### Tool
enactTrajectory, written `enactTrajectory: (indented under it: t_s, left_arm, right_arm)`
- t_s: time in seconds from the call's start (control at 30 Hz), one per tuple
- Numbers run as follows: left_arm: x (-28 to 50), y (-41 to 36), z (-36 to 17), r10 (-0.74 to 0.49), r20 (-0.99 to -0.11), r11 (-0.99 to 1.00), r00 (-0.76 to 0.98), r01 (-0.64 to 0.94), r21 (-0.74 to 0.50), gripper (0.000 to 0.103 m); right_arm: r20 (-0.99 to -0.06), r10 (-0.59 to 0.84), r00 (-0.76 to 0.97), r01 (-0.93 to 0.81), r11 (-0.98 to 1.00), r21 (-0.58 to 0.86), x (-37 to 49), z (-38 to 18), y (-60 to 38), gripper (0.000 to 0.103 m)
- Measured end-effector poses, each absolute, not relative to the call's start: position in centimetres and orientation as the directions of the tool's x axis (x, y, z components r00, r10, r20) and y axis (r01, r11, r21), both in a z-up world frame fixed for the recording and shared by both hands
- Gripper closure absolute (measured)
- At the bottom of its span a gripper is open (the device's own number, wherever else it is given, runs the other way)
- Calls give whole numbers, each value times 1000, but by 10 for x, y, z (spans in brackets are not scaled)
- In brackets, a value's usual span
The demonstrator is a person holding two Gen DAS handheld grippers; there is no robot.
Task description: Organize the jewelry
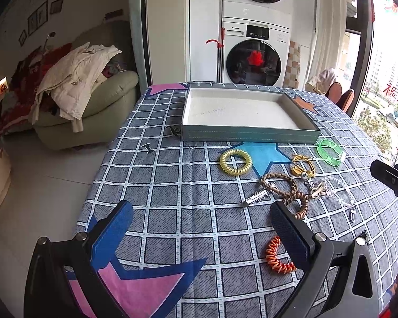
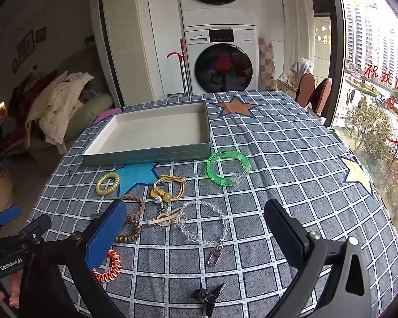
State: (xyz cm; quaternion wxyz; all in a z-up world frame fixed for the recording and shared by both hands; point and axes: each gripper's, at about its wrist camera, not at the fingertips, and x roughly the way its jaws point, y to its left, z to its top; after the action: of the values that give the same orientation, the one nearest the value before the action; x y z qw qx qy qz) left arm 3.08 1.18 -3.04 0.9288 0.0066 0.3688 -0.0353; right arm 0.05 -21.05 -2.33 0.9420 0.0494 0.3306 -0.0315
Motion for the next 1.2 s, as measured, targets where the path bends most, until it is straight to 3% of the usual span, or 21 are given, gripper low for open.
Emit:
enactTrajectory:
  t_s: [0.87,1.2]
  left_arm:
    - [47,14,-40,-46,-714,998,699,58,-7,0]
    - [100,26,-62,-62,-794,998,605,51,-39,0]
  right_arm:
    - [-657,-19,754,89,993,73,16,-31,-213,0]
    - [-713,-28,700,111,991,70,53,-38,-243,0]
